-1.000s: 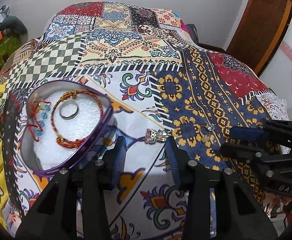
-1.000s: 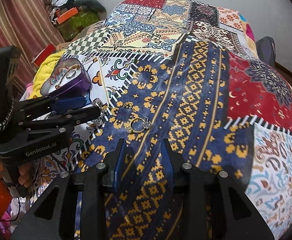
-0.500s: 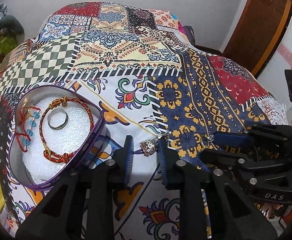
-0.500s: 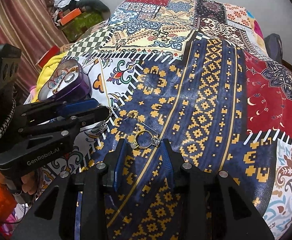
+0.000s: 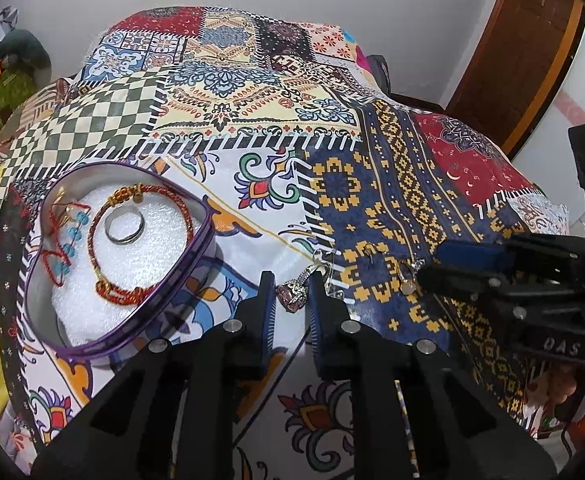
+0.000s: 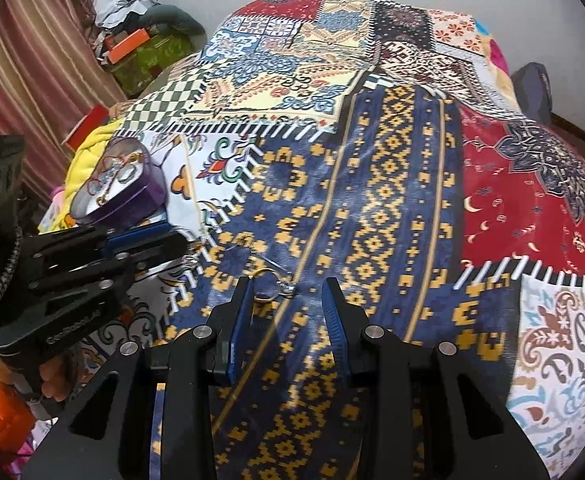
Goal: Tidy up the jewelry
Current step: 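Grasp a silver keychain with the left gripper while the right grasps a silver ring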
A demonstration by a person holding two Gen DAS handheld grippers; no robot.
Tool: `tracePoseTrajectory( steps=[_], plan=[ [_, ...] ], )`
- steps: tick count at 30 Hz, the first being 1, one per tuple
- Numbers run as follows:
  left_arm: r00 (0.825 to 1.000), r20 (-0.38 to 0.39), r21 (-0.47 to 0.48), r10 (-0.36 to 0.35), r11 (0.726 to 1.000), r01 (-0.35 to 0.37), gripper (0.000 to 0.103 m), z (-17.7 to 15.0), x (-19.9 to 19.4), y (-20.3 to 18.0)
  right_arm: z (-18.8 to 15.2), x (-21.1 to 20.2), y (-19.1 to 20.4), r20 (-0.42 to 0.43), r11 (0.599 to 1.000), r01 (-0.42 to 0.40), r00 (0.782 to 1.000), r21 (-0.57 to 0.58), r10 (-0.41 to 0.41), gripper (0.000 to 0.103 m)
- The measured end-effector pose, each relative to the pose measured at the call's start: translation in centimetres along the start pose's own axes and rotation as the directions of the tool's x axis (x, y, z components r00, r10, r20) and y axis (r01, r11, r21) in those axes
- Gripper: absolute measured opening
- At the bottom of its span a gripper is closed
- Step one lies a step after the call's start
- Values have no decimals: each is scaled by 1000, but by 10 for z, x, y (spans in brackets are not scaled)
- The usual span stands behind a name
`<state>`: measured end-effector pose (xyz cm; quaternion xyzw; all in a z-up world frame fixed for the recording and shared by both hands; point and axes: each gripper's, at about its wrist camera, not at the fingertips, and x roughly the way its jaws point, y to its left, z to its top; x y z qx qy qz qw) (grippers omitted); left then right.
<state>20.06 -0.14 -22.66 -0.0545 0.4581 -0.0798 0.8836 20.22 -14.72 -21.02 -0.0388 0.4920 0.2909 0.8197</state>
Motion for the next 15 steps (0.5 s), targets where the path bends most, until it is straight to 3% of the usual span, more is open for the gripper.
tracePoseTrajectory(
  steps=[9, 12, 15],
  plan=[
    [1000, 12, -13, 8, 1000, -8, 15, -7, -6, 7, 1, 10, 1, -2, 999, 41, 999, -16, -41, 19],
    [1000, 15, -13, 10, 1000, -10, 15, -7, -6, 7, 2, 12, -1, 1, 999, 49, 999, -11, -49, 10],
    [1000, 16, -10, 13, 1000, -13, 15, -7, -6, 6, 2, 11, 0, 8, 999, 53, 999, -11, -52, 9]
  ],
)
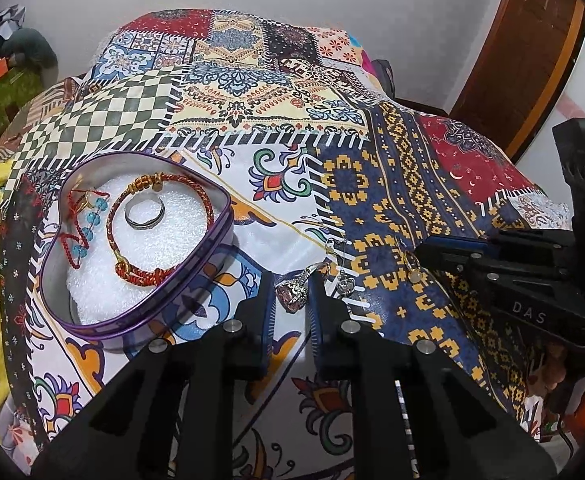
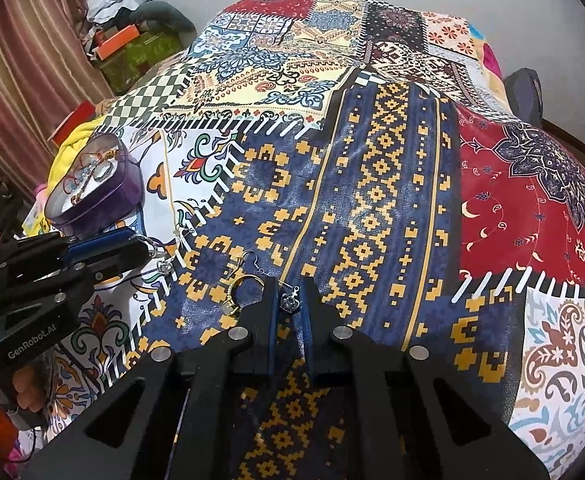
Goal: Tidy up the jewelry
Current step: 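Grasp a silver keychain with the left gripper while the right grasps a silver ring, then carry the keychain over the tin with the left gripper while the right carries its ring there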
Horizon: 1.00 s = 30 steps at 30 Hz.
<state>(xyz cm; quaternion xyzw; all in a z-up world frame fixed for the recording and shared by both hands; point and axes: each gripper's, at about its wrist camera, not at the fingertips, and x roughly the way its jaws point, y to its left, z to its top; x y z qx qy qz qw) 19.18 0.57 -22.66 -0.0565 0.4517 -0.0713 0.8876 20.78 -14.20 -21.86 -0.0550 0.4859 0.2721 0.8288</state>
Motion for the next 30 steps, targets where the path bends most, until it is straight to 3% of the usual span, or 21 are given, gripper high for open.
tracePoseTrajectory(
  steps=[6, 15, 30],
  plan=[
    [1000, 12, -11, -5, 1000, 6, 15, 0, -11, 2, 1, -13, -1, 31, 1000, 5, 999, 15, -6, 9],
    [996, 90, -15, 6, 1000, -5, 15, 6, -50, 6, 10, -45, 11, 100, 1000, 10, 995, -3, -10, 9],
    [975, 211, -76, 63, 996, -48, 15, 10, -107, 37, 44, -83, 65, 225, 995, -20, 973, -94, 41, 9]
  ],
)
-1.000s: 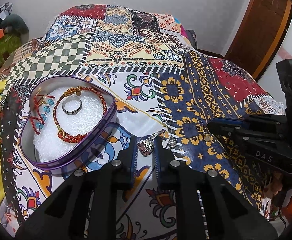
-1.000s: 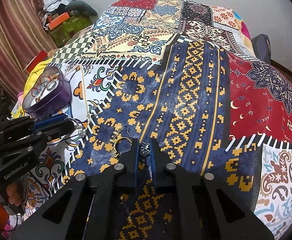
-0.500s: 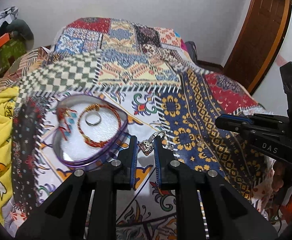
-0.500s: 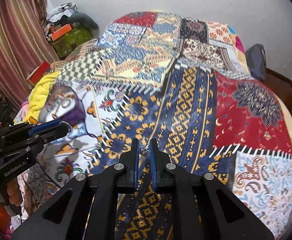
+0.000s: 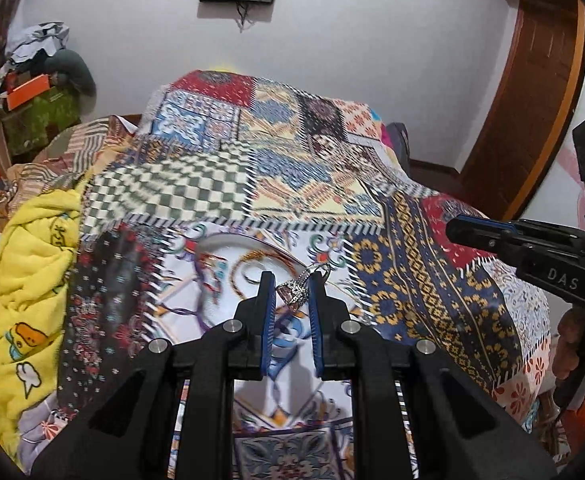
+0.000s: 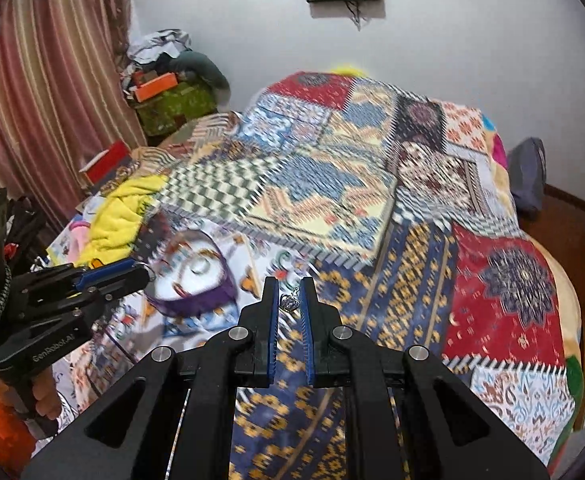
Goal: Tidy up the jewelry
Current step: 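Carry the keychain over the tin with the left gripper while the right carries its ring there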
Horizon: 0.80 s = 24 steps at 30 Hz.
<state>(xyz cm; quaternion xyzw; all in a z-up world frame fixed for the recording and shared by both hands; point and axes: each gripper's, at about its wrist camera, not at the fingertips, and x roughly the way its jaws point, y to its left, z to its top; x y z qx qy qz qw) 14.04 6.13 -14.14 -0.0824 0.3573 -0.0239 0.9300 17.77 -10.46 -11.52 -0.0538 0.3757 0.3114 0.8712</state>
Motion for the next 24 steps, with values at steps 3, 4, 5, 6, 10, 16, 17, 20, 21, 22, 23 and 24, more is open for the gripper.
tracePoseTrajectory(
  steps=[3, 4, 5, 6, 10, 16, 17, 20, 21, 22, 23, 24],
  plan=[
    [1000, 17, -9, 21, 1000, -21, 15, 4, -5, 11, 7, 1, 12, 16, 1000, -20, 1000, -17, 20, 9],
    [999, 21, -12, 25, 1000, -25, 15, 5, -6, 14, 9, 2, 15, 19, 999, -26, 999, -20, 27, 9],
    [999, 26, -16, 31, 999, -30, 15, 6, -7, 17, 11, 4, 20, 22, 999, -38, 999, -27, 39, 9],
    [999, 31, -20, 37, 999, -36, 15, 8, -8, 21, 13, 5, 24, 24, 998, -47, 999, -32, 48, 9],
    [997, 45, -40, 55, 998, -53, 15, 10, -11, 34, 19, 13, 38, 26, 996, -75, 997, -52, 76, 9],
    [998, 32, -56, 61, 997, -59, 15, 8, -4, 45, 23, 32, 55, 9, 990, -121, 992, -72, 122, 9],
    [998, 26, -57, 59, 997, -57, 15, 7, -2, 46, 23, 35, 57, 3, 989, -127, 992, -73, 128, 9],
    [999, 7, -54, 51, 997, -50, 15, 3, 6, 46, 22, 46, 62, -16, 987, -139, 990, -78, 138, 9],
    [999, 0, -52, 47, 998, -47, 15, 2, 9, 46, 22, 49, 62, -22, 987, -142, 990, -78, 140, 9],
    [999, -7, -51, 43, 998, -43, 15, 1, 12, 45, 21, 53, 63, -30, 986, -146, 989, -78, 144, 9],
    [999, -13, -51, 41, 998, -42, 15, 0, 16, 45, 20, 59, 64, -42, 986, -148, 989, -77, 145, 9],
    [999, -19, -51, 39, 998, -40, 15, -1, 18, 44, 20, 63, 64, -51, 986, -151, 988, -75, 147, 9]
  ],
)
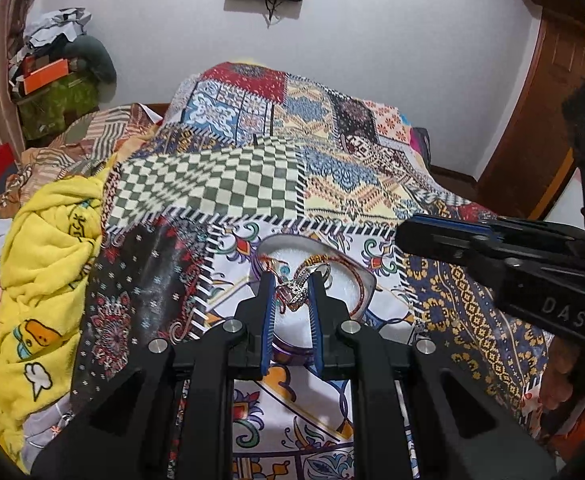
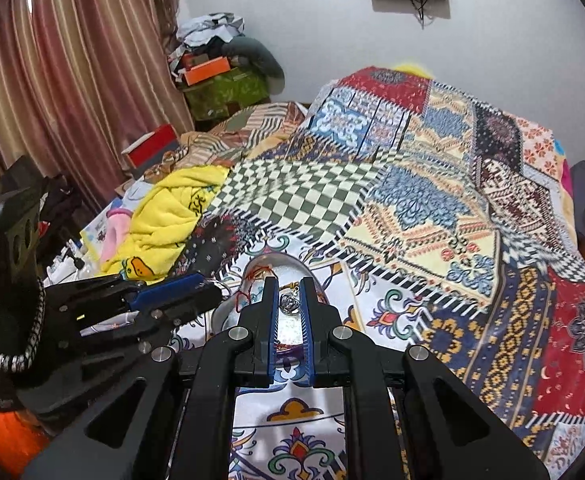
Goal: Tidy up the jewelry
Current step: 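Carry the keychain over the tin with the left gripper while the right carries its ring there, then open both grippers to drop the keychain and ring into the tin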
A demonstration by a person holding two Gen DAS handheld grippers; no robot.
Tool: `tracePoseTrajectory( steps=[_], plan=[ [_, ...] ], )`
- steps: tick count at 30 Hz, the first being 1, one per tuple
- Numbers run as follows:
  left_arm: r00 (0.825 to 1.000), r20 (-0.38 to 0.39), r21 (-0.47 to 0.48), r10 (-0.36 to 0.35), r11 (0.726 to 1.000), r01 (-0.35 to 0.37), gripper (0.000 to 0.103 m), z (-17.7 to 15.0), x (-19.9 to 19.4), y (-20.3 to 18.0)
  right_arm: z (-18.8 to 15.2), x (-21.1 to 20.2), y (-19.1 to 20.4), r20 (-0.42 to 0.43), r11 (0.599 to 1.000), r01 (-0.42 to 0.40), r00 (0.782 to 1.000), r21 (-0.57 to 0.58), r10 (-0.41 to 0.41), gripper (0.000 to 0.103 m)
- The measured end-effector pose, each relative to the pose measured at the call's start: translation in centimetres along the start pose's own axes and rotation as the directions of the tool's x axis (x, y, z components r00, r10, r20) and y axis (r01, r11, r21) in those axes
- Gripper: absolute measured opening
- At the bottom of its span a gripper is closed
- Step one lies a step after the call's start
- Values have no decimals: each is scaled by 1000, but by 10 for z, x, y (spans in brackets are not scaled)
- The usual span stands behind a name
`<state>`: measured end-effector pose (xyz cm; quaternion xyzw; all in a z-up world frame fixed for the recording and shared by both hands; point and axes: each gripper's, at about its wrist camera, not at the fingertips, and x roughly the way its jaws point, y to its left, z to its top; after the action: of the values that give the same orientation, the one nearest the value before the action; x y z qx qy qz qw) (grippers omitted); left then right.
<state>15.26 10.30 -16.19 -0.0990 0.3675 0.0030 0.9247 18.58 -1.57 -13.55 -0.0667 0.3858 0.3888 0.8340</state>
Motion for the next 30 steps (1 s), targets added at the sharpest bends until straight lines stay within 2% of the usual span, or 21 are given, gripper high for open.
tracePoseTrajectory(
  steps=[18, 30],
  plan=[
    [997, -67, 23, -28, 999, 29, 15, -8, 28, -4, -10, 46, -6, -111, 1000, -21, 994, 19, 23, 9],
    [998, -69, 26, -10, 1000, 11, 15, -9, 23, -1, -9, 42, 2, -118, 1000, -14, 993, -17, 11, 10]
  ],
)
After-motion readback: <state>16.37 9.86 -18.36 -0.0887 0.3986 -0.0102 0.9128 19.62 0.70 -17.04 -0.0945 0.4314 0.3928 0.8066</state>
